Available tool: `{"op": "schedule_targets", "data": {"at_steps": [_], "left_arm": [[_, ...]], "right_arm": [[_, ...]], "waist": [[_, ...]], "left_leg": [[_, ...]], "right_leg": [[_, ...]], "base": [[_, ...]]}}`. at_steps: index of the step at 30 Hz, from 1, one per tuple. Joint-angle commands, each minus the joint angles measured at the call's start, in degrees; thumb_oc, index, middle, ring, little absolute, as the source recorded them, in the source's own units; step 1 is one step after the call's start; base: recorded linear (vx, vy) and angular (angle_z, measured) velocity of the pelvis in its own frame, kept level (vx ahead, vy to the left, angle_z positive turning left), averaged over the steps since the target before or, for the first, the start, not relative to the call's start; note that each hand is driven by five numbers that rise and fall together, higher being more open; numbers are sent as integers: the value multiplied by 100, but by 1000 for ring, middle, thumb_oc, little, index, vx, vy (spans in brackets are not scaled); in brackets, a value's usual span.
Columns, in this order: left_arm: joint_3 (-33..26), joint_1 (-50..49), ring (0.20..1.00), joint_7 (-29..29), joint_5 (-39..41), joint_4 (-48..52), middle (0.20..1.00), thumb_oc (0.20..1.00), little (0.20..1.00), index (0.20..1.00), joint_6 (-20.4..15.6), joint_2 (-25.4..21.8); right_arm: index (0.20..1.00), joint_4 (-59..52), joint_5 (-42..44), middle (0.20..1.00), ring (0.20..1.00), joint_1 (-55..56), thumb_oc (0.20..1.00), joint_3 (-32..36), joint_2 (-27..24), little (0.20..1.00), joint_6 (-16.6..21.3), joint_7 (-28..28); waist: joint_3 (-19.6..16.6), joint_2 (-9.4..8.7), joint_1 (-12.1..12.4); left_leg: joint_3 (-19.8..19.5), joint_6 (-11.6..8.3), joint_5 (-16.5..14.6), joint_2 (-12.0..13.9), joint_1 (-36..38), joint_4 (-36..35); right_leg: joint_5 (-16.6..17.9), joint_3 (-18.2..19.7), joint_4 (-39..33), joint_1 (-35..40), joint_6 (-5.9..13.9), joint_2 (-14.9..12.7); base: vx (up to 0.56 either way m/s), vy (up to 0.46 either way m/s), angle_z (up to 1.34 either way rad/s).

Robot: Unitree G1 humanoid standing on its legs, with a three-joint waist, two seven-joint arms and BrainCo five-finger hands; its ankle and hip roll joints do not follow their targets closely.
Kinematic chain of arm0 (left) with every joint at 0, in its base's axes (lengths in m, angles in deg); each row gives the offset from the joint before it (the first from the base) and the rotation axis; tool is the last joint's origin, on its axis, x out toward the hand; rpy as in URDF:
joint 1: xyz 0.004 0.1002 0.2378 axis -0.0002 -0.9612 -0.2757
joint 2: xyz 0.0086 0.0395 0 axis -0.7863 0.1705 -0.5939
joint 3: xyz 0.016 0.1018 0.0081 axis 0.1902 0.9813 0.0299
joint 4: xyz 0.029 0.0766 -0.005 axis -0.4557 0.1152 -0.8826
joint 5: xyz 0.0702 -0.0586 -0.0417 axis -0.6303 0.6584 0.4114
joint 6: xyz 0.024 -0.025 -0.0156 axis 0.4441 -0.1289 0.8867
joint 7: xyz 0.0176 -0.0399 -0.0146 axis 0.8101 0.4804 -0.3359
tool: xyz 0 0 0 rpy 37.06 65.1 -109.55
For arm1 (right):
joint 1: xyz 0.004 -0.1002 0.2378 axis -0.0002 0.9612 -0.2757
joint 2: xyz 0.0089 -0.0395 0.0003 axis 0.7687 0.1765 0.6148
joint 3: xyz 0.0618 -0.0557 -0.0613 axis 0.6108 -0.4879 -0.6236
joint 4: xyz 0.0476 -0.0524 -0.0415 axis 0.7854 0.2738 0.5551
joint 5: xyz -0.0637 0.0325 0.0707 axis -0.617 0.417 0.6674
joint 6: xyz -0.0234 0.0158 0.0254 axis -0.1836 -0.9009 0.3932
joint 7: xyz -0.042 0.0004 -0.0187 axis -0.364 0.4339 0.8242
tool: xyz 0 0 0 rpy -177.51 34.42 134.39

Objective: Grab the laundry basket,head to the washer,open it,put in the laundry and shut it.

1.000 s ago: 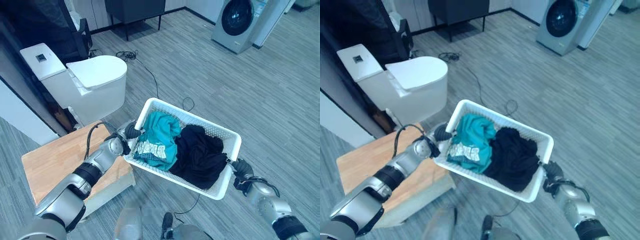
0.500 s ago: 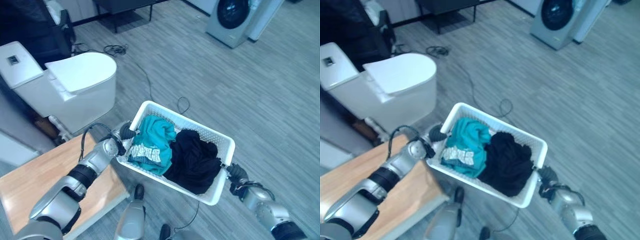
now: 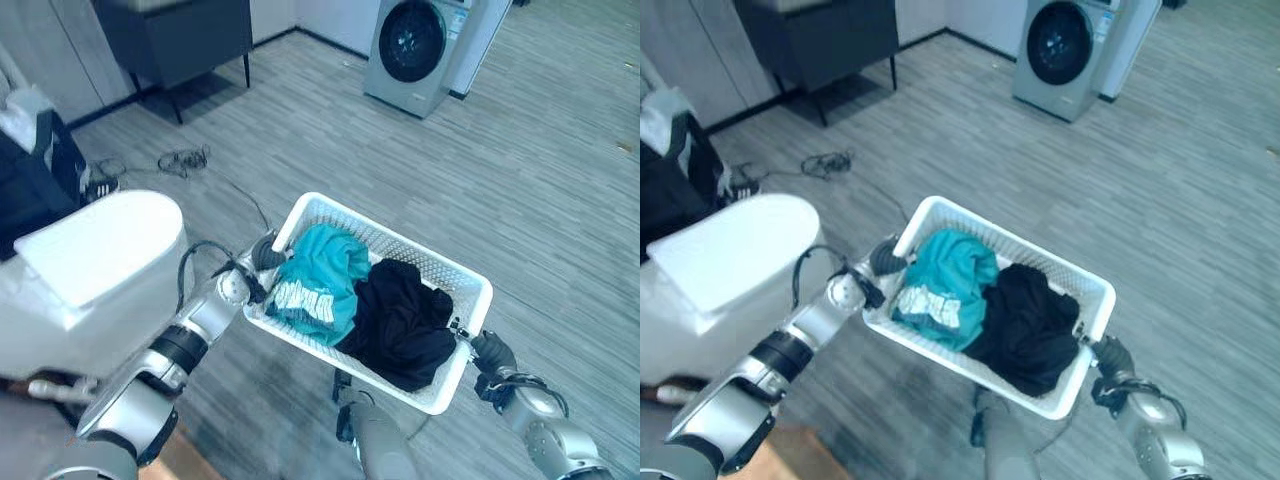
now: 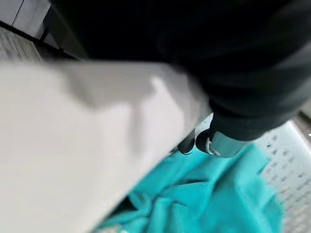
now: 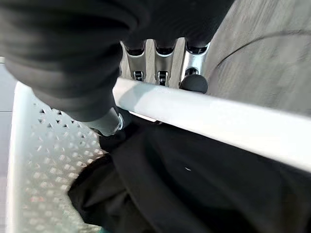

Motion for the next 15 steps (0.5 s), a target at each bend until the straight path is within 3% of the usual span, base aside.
{"op": "schedule_targets", "data": {"at_steps": [1,2,3,4,5,6,8,9,10,11,13,15], "left_arm": [[-347,404,200,-176,-242,-6,200,200,200,200,-247,-193],[-266,376,200,-194,-234,-134,200,200,200,200,-283,-57],[-261,382,200,-194,-233,-137,200,200,200,200,-283,-59],[-210,425,200,-191,-218,-178,200,200,200,200,-242,-36],[-169,456,200,-236,-140,-94,200,200,200,200,-202,-125],[-170,459,200,-235,-139,-93,200,200,200,200,-200,-127],[-153,479,200,-295,-16,-79,200,200,200,200,-198,-103],[-110,552,200,-300,54,-100,200,200,200,200,-166,-71],[-49,676,200,-307,129,-206,200,200,200,200,-156,-11],[-47,682,200,-309,130,-213,200,200,200,200,-159,-8],[87,883,200,-309,113,-358,200,200,200,200,-188,86],[231,1099,200,-319,96,-503,200,200,200,200,-220,121]], "right_arm": [[200,-392,276,200,200,-703,200,400,-141,200,492,-560],[200,-407,372,200,200,-586,200,525,-276,200,505,-522],[200,-408,373,200,200,-586,200,529,-272,200,504,-521],[200,-397,465,200,200,-636,200,520,-285,200,576,-503],[200,-230,564,200,200,-885,200,409,-321,200,674,-389],[200,-226,565,200,200,-892,200,407,-321,200,675,-389],[200,-64,535,200,200,-998,200,345,-365,200,719,-279],[200,18,540,200,200,-1062,200,312,-370,200,712,-205],[200,121,493,200,200,-1149,200,290,-360,200,692,-148],[200,124,493,200,200,-1151,200,291,-361,200,693,-148],[200,238,479,200,200,-1231,200,233,-326,200,743,-108],[200,296,422,200,200,-1263,200,192,-219,200,791,-90]], "waist": [[-383,-204,92],[-492,-88,-107],[-515,-104,-128],[-476,-70,-103],[-363,-130,72],[-366,-110,57],[-273,-181,210],[-240,-235,271],[-179,-222,379],[-163,-237,398],[-181,-159,521],[-188,-86,687]], "left_leg": [[544,-182,511,208,-388,676],[405,-398,1994,838,-1030,2696],[376,-397,1995,823,-1097,2737],[264,-398,2497,1099,-1425,3613],[14,-159,2840,1194,-2017,4926],[-13,-164,2820,1213,-2056,4972],[-152,9,2622,1121,-2666,5544],[-92,81,2409,1077,-2991,5413],[33,87,2168,967,-3319,4512],[60,92,2173,958,-3277,4481],[267,56,2052,631,-3465,2690],[304,-6,2258,331,-3419,1120]], "right_leg": [[911,149,-720,847,408,164],[819,773,-321,1036,-55,559],[831,756,-324,1004,-59,538],[674,743,-280,1165,-309,719],[466,985,-258,1486,-640,978],[467,967,-255,1472,-643,996],[296,1166,-303,1752,-761,1078],[245,1223,-350,1892,-736,1035],[118,1333,-365,2092,-665,990],[113,1350,-364,2109,-661,974],[-33,1371,-370,2306,-560,952],[-210,1362,-316,2499,-511,943]], "base": [[721,-343,7],[518,-287,19],[650,-417,36],[413,-381,49],[419,-376,7],[419,-329,-7],[324,-170,-63],[492,-106,-54],[381,-42,-36],[396,24,-41],[404,60,-67],[465,56,-39]]}}
